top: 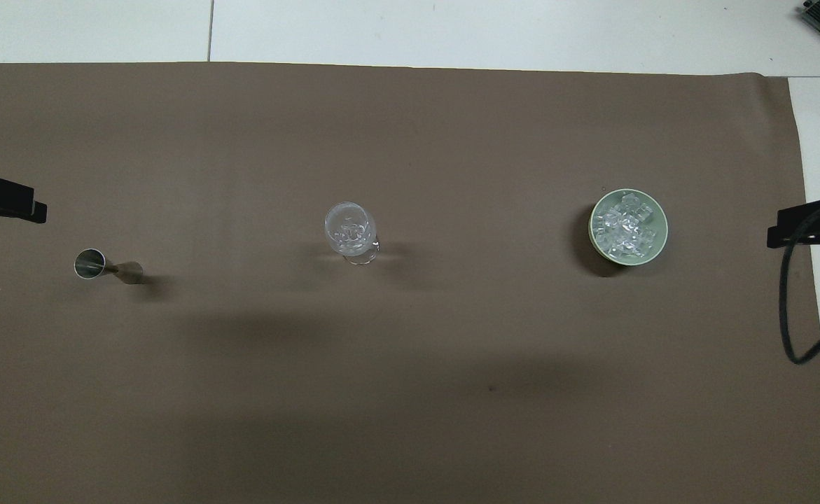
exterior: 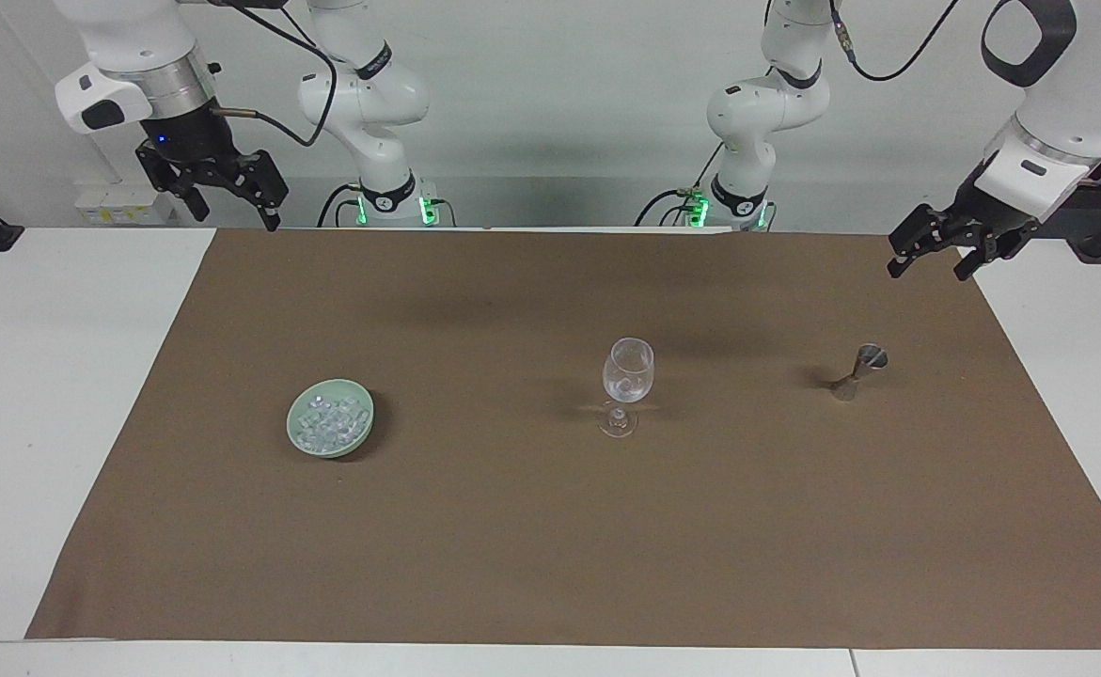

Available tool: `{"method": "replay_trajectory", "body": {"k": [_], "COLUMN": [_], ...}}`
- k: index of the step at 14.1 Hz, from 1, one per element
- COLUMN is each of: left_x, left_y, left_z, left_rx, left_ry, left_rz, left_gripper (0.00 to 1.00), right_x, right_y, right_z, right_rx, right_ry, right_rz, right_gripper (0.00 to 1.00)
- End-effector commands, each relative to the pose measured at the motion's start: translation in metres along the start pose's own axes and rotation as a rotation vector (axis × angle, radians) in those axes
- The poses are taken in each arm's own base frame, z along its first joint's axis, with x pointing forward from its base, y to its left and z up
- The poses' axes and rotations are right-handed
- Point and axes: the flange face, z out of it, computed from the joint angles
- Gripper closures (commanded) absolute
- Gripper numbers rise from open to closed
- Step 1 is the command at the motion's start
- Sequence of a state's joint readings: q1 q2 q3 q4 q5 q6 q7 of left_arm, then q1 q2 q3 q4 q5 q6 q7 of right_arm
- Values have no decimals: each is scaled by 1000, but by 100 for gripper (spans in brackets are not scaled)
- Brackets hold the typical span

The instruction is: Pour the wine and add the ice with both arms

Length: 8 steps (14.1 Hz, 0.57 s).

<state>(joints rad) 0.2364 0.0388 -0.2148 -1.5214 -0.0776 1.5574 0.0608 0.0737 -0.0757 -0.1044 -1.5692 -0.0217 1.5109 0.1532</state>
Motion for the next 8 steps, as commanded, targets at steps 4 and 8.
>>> {"method": "replay_trajectory", "body": {"k": [4, 8], "left_x": [2, 2], "left_y": [0, -2], "left_z": [-1, -3], "left_rx": [47, 101], "left_ry": [25, 26], "left_rz": [30, 32], "left_gripper": [0, 0], "right_x": [0, 1], "right_y": [5, 8], "right_z": [6, -1], "right_rx": [30, 25], "right_ry": [49, 16], "right_rz": [-10, -3], "right_gripper": [0, 0]}}
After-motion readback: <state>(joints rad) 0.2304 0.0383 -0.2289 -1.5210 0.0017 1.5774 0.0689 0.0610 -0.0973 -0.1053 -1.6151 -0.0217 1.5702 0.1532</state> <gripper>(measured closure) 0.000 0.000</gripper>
